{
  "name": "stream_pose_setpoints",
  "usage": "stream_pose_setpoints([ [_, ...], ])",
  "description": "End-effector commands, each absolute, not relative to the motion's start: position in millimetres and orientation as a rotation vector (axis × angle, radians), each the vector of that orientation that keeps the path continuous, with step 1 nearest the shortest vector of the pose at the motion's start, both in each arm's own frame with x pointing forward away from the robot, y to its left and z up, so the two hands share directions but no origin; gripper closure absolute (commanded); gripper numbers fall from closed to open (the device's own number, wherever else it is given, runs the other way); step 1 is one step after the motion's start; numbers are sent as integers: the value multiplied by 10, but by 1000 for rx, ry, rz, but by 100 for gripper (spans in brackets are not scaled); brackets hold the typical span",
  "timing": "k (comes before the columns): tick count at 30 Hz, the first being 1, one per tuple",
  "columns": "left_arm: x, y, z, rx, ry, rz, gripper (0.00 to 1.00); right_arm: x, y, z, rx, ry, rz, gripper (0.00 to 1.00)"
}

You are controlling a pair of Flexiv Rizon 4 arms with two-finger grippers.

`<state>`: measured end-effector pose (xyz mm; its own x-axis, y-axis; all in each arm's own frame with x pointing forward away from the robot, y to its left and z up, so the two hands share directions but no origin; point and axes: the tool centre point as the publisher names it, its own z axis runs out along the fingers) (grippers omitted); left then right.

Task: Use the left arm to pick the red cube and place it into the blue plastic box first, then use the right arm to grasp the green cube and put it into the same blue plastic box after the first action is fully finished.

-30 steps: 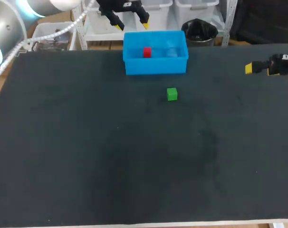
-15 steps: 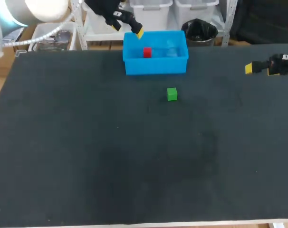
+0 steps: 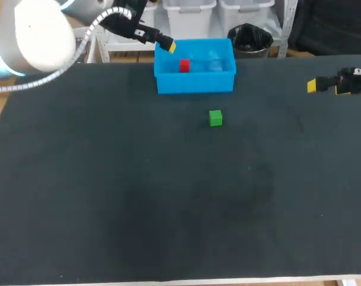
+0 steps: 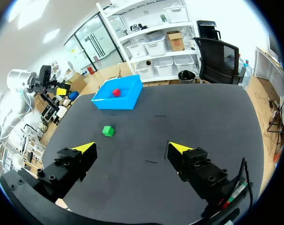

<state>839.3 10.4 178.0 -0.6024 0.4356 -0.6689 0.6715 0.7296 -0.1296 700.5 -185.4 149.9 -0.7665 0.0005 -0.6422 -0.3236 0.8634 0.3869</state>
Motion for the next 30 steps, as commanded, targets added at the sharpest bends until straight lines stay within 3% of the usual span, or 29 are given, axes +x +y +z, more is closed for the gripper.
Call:
stream_pose_setpoints([
  [1, 8258, 230, 1838, 803, 1977, -591, 0, 7003, -1855, 1499, -233, 2373, 641, 0],
  [30, 7904, 574, 1872, 1313, 1660, -786, 0, 7003, -1855, 1499, -233, 2373, 641, 0],
])
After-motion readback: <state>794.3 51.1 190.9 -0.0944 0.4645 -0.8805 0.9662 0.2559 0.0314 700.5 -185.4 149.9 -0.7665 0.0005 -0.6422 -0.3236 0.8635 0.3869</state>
